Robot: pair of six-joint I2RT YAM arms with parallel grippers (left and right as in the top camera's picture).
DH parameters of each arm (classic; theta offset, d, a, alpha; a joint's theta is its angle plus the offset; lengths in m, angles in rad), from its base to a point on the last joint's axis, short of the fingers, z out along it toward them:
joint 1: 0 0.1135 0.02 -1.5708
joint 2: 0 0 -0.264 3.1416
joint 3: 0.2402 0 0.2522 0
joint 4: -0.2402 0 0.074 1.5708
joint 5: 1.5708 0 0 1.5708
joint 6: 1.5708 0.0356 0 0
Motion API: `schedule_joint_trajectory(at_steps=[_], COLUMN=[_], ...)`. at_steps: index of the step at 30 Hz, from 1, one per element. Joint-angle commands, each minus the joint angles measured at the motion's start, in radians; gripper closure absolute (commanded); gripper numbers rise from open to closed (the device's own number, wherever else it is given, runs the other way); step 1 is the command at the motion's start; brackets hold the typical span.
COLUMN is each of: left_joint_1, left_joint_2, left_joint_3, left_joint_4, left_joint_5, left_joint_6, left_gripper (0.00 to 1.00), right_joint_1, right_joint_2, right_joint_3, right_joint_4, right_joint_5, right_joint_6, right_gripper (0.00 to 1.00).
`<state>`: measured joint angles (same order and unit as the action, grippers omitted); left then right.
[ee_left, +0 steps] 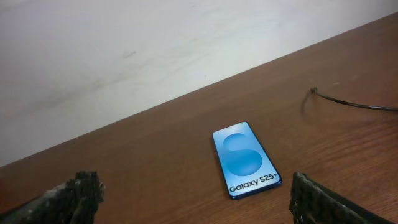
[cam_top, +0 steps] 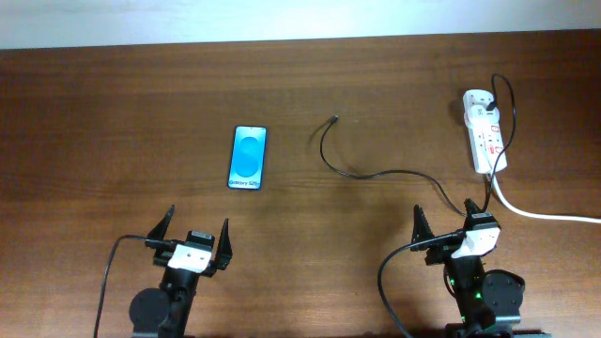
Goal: Plug charger to phone and switch on socket
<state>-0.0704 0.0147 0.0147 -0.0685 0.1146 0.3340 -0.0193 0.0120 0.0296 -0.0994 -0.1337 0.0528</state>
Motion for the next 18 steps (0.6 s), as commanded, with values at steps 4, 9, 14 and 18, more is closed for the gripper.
schedule_joint_trajectory(at_steps=[4,9,14,18], left_joint_1=[0.006,0.006,0.006,0.006], left_joint_2=[-0.003,-0.003,-0.003,-0.003], left_joint_3=[-0.005,-0.005,-0.005,0.008], left_joint_4=[-0.002,0.024,0.128,0.129], left_joint_5=[-0.008,0.017,0.024,0.051], left_joint_6=[0.012,-0.006,-0.077,-0.109], left_gripper=[0.01,0.01,0.01,0.01], right_joint_1=[-0.007,-0.007,-0.007,-0.007], right_joint_2=[-0.007,-0.006,-0.007,-0.007], right_joint_3=[-0.007,-0.007,-0.007,-0.006], right_joint_4=[0.002,0.000,0.008,0.023], right_joint_5=[-0.013,-0.013,-0.081,-0.096], right_joint_6=[0.003,0.003,0.011,0.010], right_gripper=[0.01,0.02,0.02,0.02])
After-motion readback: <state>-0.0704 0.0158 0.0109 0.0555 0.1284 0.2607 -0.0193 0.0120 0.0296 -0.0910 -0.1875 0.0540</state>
